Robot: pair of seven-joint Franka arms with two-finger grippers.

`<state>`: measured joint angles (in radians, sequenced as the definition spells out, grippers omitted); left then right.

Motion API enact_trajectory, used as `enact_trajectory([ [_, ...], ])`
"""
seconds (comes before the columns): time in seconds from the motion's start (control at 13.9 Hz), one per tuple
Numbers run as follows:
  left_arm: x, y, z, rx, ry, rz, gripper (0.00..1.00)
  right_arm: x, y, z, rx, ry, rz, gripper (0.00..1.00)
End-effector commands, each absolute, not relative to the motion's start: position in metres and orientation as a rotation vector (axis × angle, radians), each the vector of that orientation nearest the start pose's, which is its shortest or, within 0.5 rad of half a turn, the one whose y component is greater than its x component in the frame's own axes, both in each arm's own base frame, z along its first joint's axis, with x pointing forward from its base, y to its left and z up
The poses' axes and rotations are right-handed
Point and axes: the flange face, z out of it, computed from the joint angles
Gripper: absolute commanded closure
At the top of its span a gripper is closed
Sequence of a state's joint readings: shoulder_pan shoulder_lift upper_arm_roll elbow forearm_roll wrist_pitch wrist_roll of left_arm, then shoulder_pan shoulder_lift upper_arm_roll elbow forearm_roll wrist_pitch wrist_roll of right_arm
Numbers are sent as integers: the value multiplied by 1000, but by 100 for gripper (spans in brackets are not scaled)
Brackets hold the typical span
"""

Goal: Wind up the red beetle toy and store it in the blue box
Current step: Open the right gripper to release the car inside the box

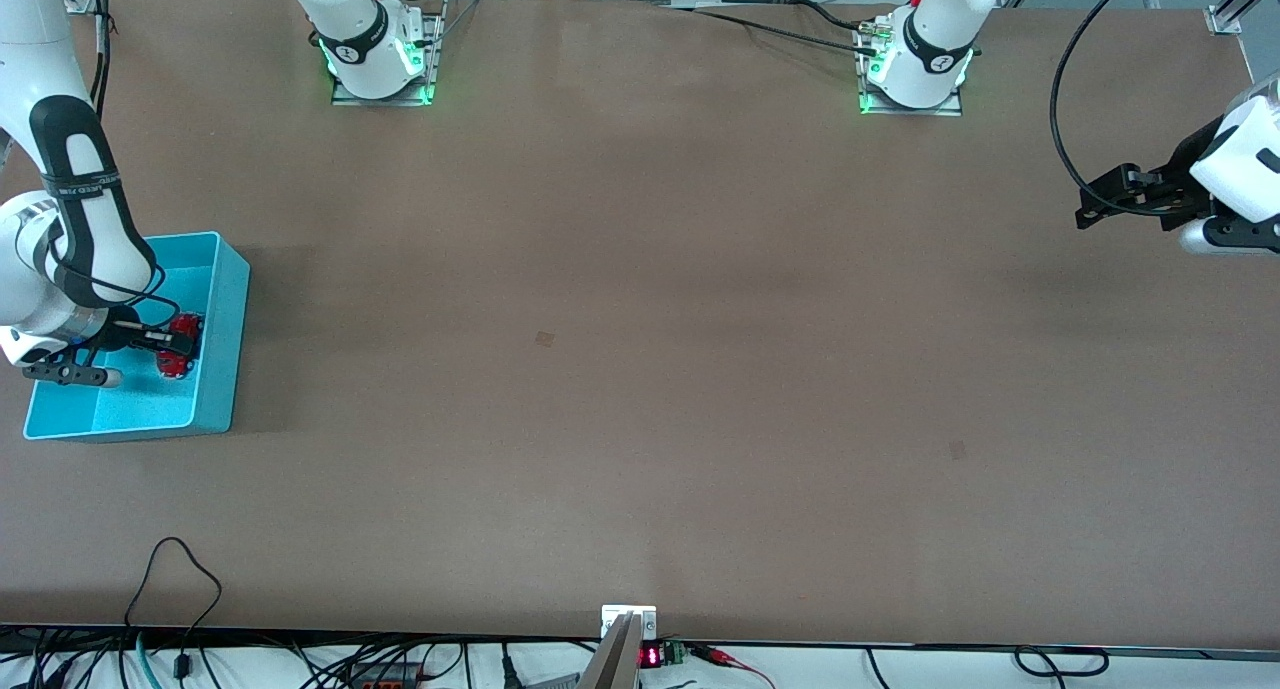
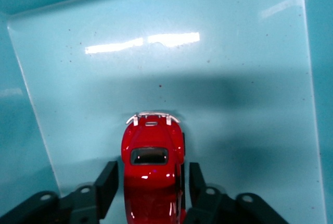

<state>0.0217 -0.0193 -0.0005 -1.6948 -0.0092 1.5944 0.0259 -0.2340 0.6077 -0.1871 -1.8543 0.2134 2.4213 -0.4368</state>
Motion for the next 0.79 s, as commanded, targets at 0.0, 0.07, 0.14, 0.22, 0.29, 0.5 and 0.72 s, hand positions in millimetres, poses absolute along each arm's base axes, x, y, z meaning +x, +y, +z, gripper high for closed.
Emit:
enact_trajectory([
  [0.0,547,11,585,-3161,33,140,0,598,-249,242,-3066,152,-62,0],
  [0.07,547,11,585,-3161,33,140,0,603,-242,262,-3058,135,-79,0],
  [0.14,547,11,585,-3161,30,140,0,607,-236,287,-3056,115,-114,0],
  [0.22,547,11,585,-3161,30,140,0,609,-230,310,-3058,91,-148,0],
  [0.29,547,11,585,-3161,30,142,0,609,-228,328,-3062,78,-173,0],
  [0.5,547,12,585,-3161,28,140,0,613,-201,391,-3035,-4,-192,0],
  [0.72,547,12,585,-3161,28,142,0,627,-168,446,-3000,9,-114,0],
])
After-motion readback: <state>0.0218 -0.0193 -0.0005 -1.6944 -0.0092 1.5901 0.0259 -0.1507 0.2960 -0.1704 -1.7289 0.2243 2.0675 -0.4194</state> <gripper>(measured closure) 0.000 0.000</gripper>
